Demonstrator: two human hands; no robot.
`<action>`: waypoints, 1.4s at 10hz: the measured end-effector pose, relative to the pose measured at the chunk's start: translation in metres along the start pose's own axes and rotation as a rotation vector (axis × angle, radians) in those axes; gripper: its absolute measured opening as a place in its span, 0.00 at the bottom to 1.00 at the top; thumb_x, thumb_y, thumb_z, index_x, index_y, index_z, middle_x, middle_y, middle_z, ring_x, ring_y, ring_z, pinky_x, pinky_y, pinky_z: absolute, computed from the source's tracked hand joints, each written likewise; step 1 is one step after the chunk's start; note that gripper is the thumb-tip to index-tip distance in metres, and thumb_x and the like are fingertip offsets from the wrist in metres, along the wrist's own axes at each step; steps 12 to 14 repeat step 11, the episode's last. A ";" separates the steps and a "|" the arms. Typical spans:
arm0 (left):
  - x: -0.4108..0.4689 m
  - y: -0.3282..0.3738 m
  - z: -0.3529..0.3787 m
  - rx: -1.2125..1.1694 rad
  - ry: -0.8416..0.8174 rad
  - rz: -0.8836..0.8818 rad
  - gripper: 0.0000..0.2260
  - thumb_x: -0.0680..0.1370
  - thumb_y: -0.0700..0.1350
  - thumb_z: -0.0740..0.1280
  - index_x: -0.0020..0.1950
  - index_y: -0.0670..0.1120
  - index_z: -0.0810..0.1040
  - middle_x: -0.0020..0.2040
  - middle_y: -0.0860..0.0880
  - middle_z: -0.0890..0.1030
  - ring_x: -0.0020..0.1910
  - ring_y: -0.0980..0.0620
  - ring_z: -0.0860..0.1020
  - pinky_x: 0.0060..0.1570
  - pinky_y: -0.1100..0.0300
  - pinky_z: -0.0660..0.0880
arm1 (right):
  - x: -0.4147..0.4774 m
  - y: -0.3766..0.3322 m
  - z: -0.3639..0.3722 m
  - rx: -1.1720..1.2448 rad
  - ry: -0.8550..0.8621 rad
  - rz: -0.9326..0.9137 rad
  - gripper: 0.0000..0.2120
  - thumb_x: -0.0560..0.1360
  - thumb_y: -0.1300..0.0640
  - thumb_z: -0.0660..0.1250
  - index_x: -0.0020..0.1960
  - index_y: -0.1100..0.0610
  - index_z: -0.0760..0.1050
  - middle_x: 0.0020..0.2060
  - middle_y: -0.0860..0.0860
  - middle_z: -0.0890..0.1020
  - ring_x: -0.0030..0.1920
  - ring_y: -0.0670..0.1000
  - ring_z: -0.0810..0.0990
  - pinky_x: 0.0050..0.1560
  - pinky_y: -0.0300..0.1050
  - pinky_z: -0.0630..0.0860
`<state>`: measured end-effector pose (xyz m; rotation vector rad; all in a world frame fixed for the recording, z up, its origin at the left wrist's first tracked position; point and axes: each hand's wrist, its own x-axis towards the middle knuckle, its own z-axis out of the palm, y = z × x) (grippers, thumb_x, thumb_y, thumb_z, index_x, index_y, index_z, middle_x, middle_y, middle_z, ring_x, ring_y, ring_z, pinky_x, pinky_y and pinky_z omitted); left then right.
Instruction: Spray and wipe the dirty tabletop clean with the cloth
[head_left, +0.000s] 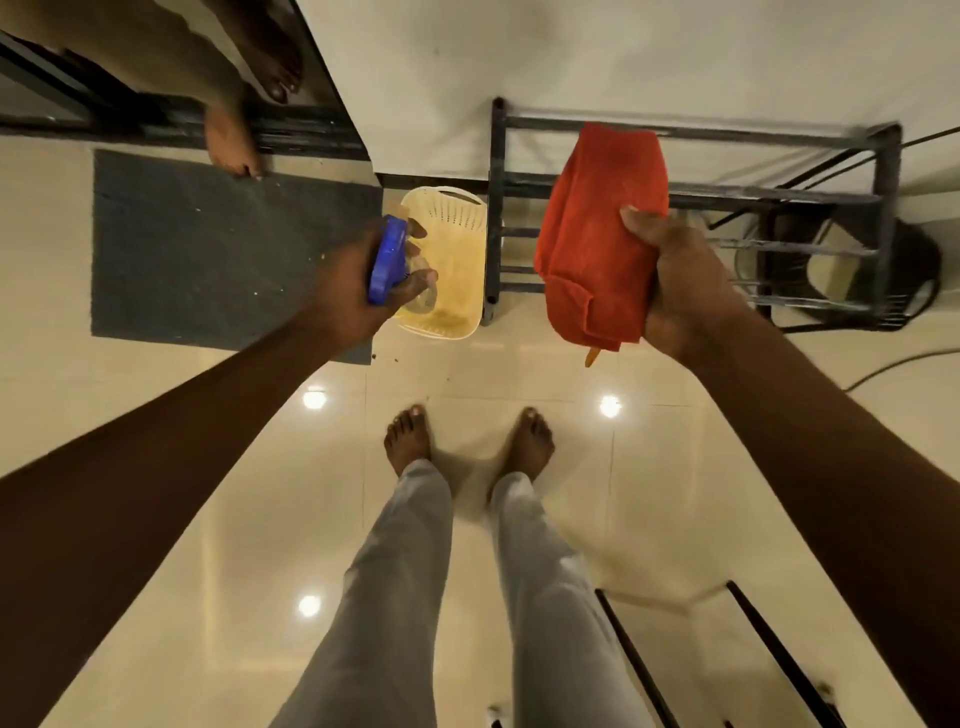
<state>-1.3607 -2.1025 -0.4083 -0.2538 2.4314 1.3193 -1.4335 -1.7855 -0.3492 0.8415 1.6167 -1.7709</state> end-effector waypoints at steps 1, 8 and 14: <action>0.047 -0.046 0.035 -0.035 -0.057 -0.081 0.23 0.82 0.39 0.73 0.76 0.39 0.74 0.66 0.42 0.81 0.65 0.48 0.79 0.62 0.63 0.78 | 0.054 0.012 -0.003 -0.028 -0.003 0.007 0.27 0.82 0.50 0.74 0.77 0.51 0.70 0.65 0.53 0.86 0.56 0.59 0.90 0.51 0.60 0.88; 0.147 -0.196 0.143 0.068 -0.125 -0.014 0.23 0.80 0.45 0.77 0.74 0.41 0.77 0.56 0.51 0.81 0.49 0.59 0.80 0.50 0.85 0.69 | 0.147 0.050 -0.038 -0.455 0.182 -0.256 0.21 0.84 0.48 0.71 0.76 0.49 0.75 0.64 0.41 0.83 0.63 0.44 0.83 0.55 0.44 0.83; 0.136 -0.221 0.145 0.144 -0.159 0.012 0.45 0.75 0.45 0.81 0.86 0.55 0.61 0.69 0.41 0.82 0.62 0.47 0.80 0.62 0.61 0.74 | 0.115 0.065 -0.050 -0.491 0.219 -0.451 0.16 0.88 0.54 0.66 0.75 0.54 0.75 0.67 0.44 0.83 0.66 0.43 0.84 0.62 0.47 0.85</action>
